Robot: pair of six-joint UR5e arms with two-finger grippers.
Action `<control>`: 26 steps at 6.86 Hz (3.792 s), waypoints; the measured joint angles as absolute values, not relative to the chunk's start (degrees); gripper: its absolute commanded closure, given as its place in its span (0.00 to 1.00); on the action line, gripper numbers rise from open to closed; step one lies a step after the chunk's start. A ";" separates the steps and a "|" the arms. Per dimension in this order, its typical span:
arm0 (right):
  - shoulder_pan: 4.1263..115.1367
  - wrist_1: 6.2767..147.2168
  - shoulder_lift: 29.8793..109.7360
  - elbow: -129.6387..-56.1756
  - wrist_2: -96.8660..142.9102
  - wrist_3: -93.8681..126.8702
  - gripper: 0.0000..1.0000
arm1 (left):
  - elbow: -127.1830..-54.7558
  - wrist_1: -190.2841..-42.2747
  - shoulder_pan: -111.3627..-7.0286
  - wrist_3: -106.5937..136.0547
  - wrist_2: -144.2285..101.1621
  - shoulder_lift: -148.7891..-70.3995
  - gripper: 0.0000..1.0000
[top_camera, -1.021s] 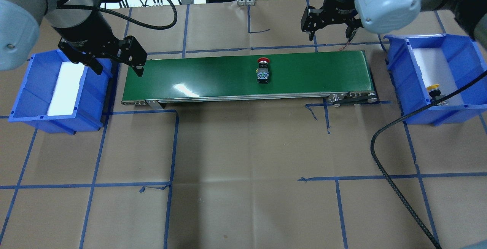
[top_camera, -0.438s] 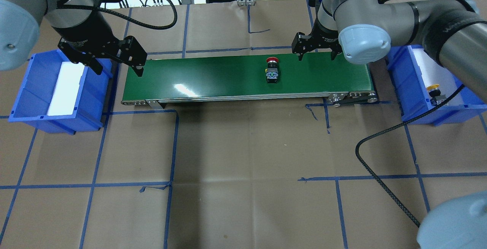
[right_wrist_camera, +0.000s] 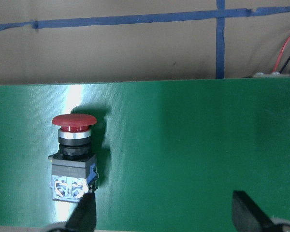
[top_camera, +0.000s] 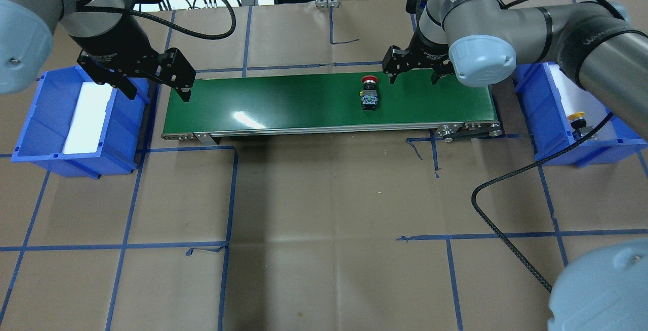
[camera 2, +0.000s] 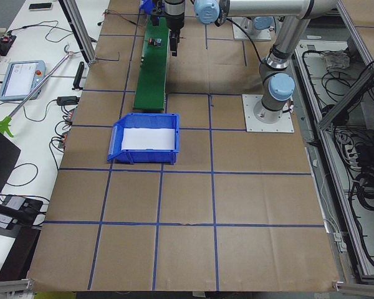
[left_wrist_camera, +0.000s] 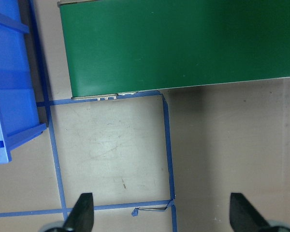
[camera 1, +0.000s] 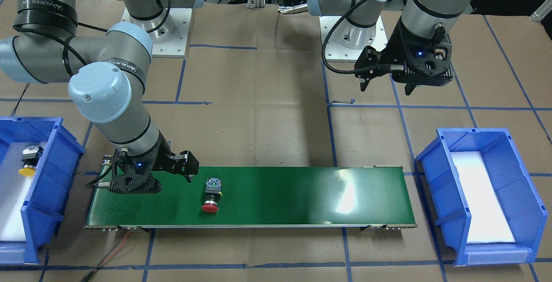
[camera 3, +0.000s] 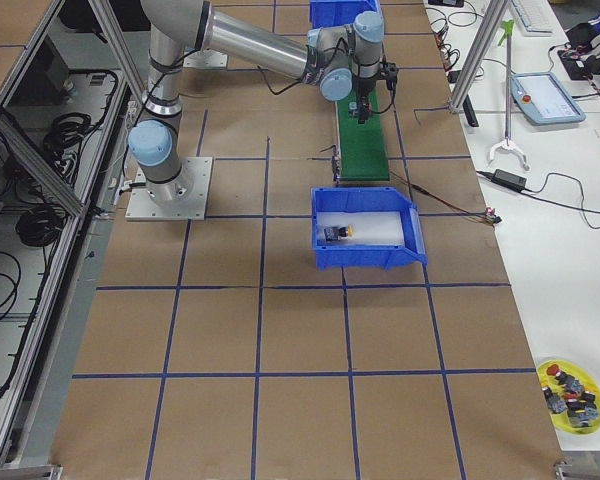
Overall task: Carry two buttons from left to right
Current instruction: 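Move the right gripper back over the red button on the belt, then grasp the red button with the right gripper and lift it, then carry the red button into the far blue bin and release it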
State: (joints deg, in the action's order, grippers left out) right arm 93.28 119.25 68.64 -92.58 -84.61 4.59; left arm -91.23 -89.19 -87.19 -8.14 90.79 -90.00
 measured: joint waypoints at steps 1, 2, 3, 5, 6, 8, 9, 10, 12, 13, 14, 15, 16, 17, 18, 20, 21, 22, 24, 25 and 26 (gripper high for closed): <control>93.43 119.95 67.82 -92.28 -84.54 4.67 0.01 | -91.23 -89.17 -87.19 -8.14 90.79 -90.00 0.00; 93.65 121.28 66.83 -92.14 -84.50 5.06 0.01 | -91.23 -89.19 -87.19 -8.11 90.79 -90.00 0.00; 93.85 122.41 65.99 -92.09 -84.47 5.77 0.01 | -91.25 -89.20 -87.19 -8.11 90.79 -90.00 0.00; 93.94 123.07 64.74 -91.94 -84.47 6.41 0.01 | -91.29 -89.19 -87.19 -8.13 90.79 -90.00 0.00; 93.95 123.17 64.32 -91.89 -84.46 6.47 0.01 | -91.26 -89.15 -87.19 -8.15 90.79 -90.00 0.00; 93.96 123.24 63.80 -91.90 -84.46 6.50 0.01 | -91.24 -89.18 -87.19 -8.17 90.79 -90.00 0.00; 93.96 123.33 63.41 -92.02 -84.46 6.48 0.16 | -91.23 -89.20 -87.19 -8.15 90.79 -90.00 0.00; 93.95 123.42 63.15 -92.28 -84.64 6.28 0.32 | -91.24 -89.21 -87.19 -8.14 90.79 -90.00 0.00; 93.88 123.32 62.99 -92.73 -85.54 5.75 0.68 | -91.25 -89.15 -87.19 -8.11 90.77 -90.00 0.00; 93.85 123.15 63.00 -92.80 -86.33 5.74 0.85 | -91.25 -89.13 -87.19 -8.11 90.73 -90.00 0.00; 93.78 122.88 63.14 -92.86 -87.98 5.77 0.93 | -91.23 -89.13 -87.19 -8.15 90.71 -90.00 0.00; 93.44 121.96 63.72 -92.71 -89.96 5.72 0.94 | -91.23 -89.12 -87.20 -8.15 90.71 -90.00 0.00; 92.24 119.86 65.51 -92.33 -92.08 5.44 0.94 | -91.23 -89.14 -87.22 -8.11 90.70 -90.02 0.00; 89.66 117.51 68.60 -91.99 -93.61 4.10 0.94 | -91.23 -89.16 -87.21 -8.11 90.70 -90.05 0.00; 85.75 115.46 71.46 -91.20 -94.07 0.21 0.94 | -91.23 -89.16 -87.20 -8.13 90.70 -90.05 0.00; 77.37 106.76 73.38 -84.04 -93.96 -12.05 0.94 | -91.23 -89.14 -87.19 -8.13 90.70 -90.04 0.00; 73.52 101.43 71.87 -78.45 -93.90 -19.75 0.94 | -91.23 -89.13 -87.19 -8.13 90.70 -90.04 0.00; 69.87 98.38 68.71 -73.83 -93.84 -27.12 0.95 | -91.23 -89.14 -87.19 -8.13 90.70 -90.06 0.00; 64.21 97.96 60.98 -69.08 -90.63 -39.36 0.95 | -91.23 -89.16 -87.19 -8.09 90.70 -90.09 0.00; 62.99 98.49 58.55 -69.03 -89.31 -41.65 0.95 | -91.23 -89.19 -87.19 -8.09 90.70 -90.08 0.00; 62.58 99.57 57.07 -70.24 -88.77 -42.46 0.95 | -91.23 -89.18 -87.19 -8.09 90.70 -90.06 0.00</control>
